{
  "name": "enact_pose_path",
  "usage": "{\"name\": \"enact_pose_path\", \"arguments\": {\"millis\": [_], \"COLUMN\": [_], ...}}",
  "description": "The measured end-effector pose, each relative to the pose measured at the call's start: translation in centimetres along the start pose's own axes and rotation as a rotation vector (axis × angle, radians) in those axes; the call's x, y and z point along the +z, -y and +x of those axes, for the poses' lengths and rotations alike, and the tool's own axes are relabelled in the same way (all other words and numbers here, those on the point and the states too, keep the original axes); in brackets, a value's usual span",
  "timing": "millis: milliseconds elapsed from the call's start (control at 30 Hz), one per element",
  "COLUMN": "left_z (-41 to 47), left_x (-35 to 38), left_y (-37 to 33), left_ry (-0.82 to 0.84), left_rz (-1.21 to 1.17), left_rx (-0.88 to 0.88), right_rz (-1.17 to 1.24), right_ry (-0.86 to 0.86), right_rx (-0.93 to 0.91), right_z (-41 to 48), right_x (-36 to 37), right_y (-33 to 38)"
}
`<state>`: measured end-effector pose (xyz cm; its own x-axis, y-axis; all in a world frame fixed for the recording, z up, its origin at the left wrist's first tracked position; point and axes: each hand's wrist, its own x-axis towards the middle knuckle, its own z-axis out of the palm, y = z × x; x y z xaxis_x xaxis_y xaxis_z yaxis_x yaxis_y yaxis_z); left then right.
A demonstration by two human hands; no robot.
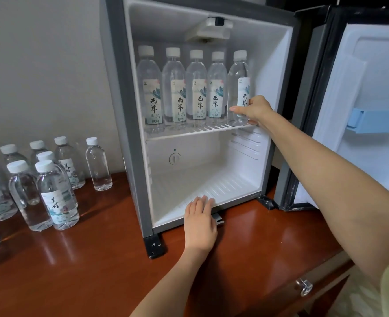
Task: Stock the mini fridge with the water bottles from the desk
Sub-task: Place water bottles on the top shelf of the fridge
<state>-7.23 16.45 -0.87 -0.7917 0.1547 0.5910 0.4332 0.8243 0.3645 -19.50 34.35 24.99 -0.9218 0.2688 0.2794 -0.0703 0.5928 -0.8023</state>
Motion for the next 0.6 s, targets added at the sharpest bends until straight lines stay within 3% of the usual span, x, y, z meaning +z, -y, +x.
{"name": "enact_pose_path", "arguments": {"millis": [367, 600], "left_z": [0.1, 0.2], "left_x": [-0.1, -0.2], "left_y": [0.0, -0.1], "left_ry": [-0.031, -0.031], "left_rz": [0.018, 0.008], "left_rx": [0.005, 0.0], "right_rz": [-0.134, -0.066], "right_ry": [-0.076, -0.104], "right_rx": [-0.014, -0.051], "right_z": [0.6, 1.1], "right_x": [1.9, 2.6], "right_y": [0.5, 0.4]}}
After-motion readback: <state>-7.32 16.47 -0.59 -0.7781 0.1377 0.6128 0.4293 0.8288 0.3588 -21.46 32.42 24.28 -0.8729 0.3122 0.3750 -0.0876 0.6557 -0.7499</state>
